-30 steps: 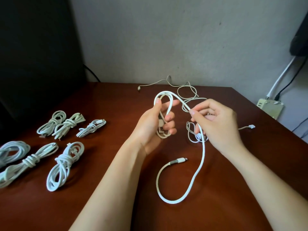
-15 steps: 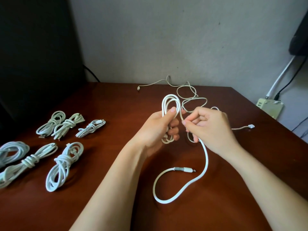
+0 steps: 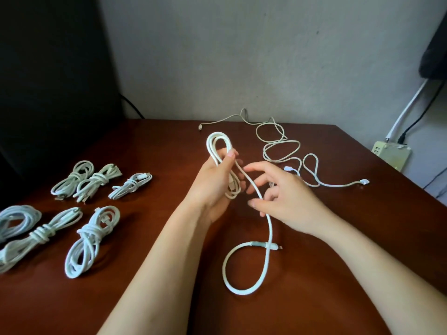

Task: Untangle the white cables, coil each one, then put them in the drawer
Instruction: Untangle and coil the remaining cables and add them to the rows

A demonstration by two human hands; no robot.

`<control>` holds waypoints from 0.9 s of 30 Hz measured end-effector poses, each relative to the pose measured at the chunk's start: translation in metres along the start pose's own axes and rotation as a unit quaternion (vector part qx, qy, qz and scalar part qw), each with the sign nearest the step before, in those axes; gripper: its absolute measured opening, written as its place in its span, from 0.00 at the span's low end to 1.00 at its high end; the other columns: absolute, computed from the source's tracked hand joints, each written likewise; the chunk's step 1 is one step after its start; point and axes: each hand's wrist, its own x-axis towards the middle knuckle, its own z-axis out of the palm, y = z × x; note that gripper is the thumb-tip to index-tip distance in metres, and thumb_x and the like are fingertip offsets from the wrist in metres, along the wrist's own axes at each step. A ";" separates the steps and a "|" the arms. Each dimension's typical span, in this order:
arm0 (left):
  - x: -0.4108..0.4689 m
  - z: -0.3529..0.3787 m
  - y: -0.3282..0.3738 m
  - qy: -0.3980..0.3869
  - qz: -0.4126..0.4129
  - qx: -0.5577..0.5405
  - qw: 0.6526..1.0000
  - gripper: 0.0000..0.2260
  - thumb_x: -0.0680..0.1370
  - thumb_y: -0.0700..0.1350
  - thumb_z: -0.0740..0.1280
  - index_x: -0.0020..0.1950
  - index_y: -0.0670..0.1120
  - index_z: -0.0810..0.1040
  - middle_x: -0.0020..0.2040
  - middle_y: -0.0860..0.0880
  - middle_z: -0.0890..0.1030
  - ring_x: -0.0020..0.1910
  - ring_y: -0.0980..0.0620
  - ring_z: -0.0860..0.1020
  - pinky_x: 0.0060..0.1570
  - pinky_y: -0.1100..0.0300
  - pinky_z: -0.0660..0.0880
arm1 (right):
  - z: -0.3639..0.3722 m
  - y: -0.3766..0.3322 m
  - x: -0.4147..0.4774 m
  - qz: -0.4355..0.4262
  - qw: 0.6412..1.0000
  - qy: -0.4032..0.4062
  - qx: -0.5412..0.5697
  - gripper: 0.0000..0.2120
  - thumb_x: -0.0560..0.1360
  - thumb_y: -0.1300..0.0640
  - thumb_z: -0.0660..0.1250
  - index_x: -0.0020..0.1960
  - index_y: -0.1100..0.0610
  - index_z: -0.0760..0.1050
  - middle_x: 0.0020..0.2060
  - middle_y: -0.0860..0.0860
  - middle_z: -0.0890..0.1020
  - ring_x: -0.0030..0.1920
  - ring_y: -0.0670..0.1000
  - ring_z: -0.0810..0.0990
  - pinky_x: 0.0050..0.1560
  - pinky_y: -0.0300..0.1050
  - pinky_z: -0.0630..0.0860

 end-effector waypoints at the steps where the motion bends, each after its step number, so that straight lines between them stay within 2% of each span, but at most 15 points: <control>1: 0.000 -0.001 0.001 0.005 -0.009 -0.020 1.000 0.08 0.83 0.44 0.57 0.46 0.47 0.72 0.38 0.47 0.79 0.31 0.54 0.74 0.36 0.58 0.72 | 0.000 0.001 0.000 0.008 1.000 -0.015 -0.007 0.27 0.70 0.65 0.72 0.60 0.42 0.69 0.44 0.47 0.80 0.29 0.50 0.81 0.37 0.38 0.77; 3: 0.002 -0.005 0.003 0.015 -0.016 -0.046 0.999 0.08 0.83 0.44 0.56 0.46 0.48 0.71 0.40 0.49 0.83 0.33 0.55 0.74 0.39 0.57 0.71 | 0.000 0.001 0.001 0.028 0.999 -0.041 -0.007 0.30 0.70 0.65 0.72 0.65 0.44 0.66 0.44 0.47 0.80 0.28 0.48 0.80 0.36 0.40 0.77; 6: 0.007 -0.011 0.003 0.060 0.018 -0.051 0.997 0.08 0.84 0.44 0.55 0.46 0.49 0.69 0.40 0.50 0.84 0.32 0.56 0.75 0.38 0.58 0.69 | -0.002 0.000 0.000 0.061 0.996 -0.070 0.008 0.31 0.71 0.66 0.72 0.68 0.46 0.64 0.44 0.48 0.81 0.24 0.43 0.75 0.32 0.34 0.71; 8: 0.011 -0.015 0.003 0.101 0.047 -0.066 0.992 0.08 0.84 0.44 0.55 0.46 0.50 0.68 0.41 0.51 0.84 0.35 0.56 0.76 0.42 0.58 0.70 | -0.002 -0.002 -0.001 0.075 0.994 -0.080 0.019 0.32 0.71 0.66 0.71 0.68 0.46 0.64 0.44 0.50 0.82 0.25 0.42 0.74 0.32 0.34 0.70; 11: 0.013 -0.018 0.004 0.134 0.050 -0.138 0.980 0.08 0.84 0.45 0.53 0.48 0.51 0.68 0.45 0.51 0.83 0.43 0.53 0.79 0.53 0.50 0.73 | 0.000 -0.005 -0.002 0.077 0.992 -0.096 0.033 0.36 0.70 0.68 0.71 0.70 0.43 0.61 0.43 0.50 0.82 0.31 0.48 0.78 0.39 0.43 0.73; 13: 0.013 -0.020 0.007 0.141 0.055 -0.203 0.968 0.08 0.85 0.45 0.51 0.51 0.50 0.68 0.48 0.49 0.82 0.46 0.51 0.80 0.52 0.47 0.75 | 0.000 -0.009 -0.004 0.080 0.988 -0.125 0.043 0.40 0.70 0.69 0.70 0.70 0.40 0.58 0.45 0.51 0.81 0.35 0.51 0.82 0.40 0.42 0.75; 16: 0.014 -0.023 0.010 0.164 0.088 -0.262 0.947 0.07 0.85 0.45 0.51 0.55 0.48 0.68 0.49 0.46 0.80 0.45 0.50 0.81 0.47 0.49 0.77 | 0.000 -0.015 -0.009 0.090 0.979 -0.179 0.048 0.41 0.71 0.70 0.69 0.71 0.38 0.56 0.48 0.53 0.80 0.36 0.50 0.84 0.39 0.38 0.77; 19: 0.015 -0.025 0.014 0.194 0.111 -0.296 0.929 0.06 0.85 0.45 0.52 0.53 0.48 0.68 0.48 0.45 0.78 0.43 0.50 0.80 0.43 0.51 0.77 | -0.002 -0.018 -0.011 0.096 0.974 -0.199 0.058 0.30 0.74 0.68 0.67 0.68 0.45 0.64 0.44 0.52 0.81 0.34 0.48 0.83 0.38 0.35 0.76; 22: 0.017 -0.028 0.015 0.218 0.122 -0.327 0.912 0.07 0.84 0.45 0.54 0.50 0.47 0.68 0.44 0.46 0.75 0.38 0.52 0.77 0.40 0.54 0.78 | -0.011 -0.017 -0.008 0.102 0.983 -0.152 0.018 0.11 0.75 0.64 0.67 0.55 0.53 0.77 0.33 0.49 0.81 0.28 0.45 0.79 0.32 0.33 0.71; 24: 0.018 -0.030 0.014 0.234 0.141 -0.337 0.901 0.05 0.84 0.45 0.54 0.53 0.47 0.67 0.41 0.47 0.73 0.35 0.53 0.75 0.39 0.56 0.78 | -0.020 -0.014 -0.006 0.107 0.989 -0.101 -0.004 0.02 0.75 0.60 0.68 0.46 0.56 0.80 0.28 0.48 0.80 0.25 0.44 0.74 0.30 0.34 0.69; 27: 0.019 -0.033 0.013 0.262 0.168 -0.350 0.884 0.05 0.84 0.45 0.53 0.52 0.47 0.67 0.37 0.48 0.71 0.32 0.54 0.72 0.37 0.59 0.77 | -0.032 -0.011 -0.005 0.060 0.998 0.020 -0.024 0.06 0.74 0.56 0.69 0.39 0.53 0.80 0.24 0.46 0.76 0.26 0.43 0.72 0.31 0.35 0.69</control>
